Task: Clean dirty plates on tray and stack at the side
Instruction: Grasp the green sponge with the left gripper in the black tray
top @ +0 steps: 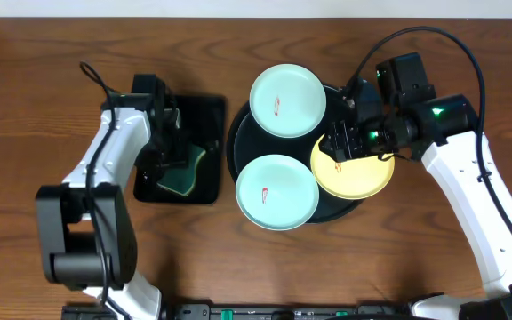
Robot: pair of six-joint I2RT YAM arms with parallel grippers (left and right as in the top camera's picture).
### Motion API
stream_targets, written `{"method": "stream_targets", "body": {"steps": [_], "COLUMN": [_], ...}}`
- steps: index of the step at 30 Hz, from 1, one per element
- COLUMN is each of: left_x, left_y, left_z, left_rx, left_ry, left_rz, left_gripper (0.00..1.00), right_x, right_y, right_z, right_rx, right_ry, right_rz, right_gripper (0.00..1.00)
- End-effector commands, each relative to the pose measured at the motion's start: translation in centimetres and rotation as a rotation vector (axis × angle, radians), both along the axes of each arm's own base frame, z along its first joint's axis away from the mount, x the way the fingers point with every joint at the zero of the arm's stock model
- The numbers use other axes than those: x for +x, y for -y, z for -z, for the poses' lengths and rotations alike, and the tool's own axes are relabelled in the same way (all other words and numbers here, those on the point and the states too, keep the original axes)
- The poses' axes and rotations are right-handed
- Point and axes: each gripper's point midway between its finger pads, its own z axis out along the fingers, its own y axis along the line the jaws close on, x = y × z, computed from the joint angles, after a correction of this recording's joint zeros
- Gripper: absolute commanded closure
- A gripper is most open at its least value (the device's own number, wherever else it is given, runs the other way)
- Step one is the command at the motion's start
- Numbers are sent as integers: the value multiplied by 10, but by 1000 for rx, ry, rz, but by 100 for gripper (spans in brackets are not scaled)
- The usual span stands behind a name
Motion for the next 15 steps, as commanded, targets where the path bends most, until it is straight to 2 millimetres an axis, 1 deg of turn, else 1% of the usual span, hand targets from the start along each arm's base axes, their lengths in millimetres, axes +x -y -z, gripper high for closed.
{"method": "stream_targets", "body": {"steps": [1,4,7,10,13,15], "left_x": [9,6,0,-3,-5,-7], "left_y": [3,4,6,10,12,12], "left_z": [-10,3,18,27,34,38], "left_rx": [-9,-16,-17,-15,-15,-15], "left_ry": [55,49,44,52,59,57], "left_rz": [82,82,90,138,146,147], "left_gripper": [50,47,38,38,38,43], "right_x": [-1,-1,0,1,2,2], "right_y": [-6,-6,-6,-6,-6,-6], "right_z": [-12,-13,-13,-13,-14,-14], "right_rx": [28,28,28,30,31,31], "right_ry": [28,29,30,36,40,40], "right_rz": [-5,-5,-5,-5,-5,-5], "right_gripper": [32,32,31,31,31,31]}}
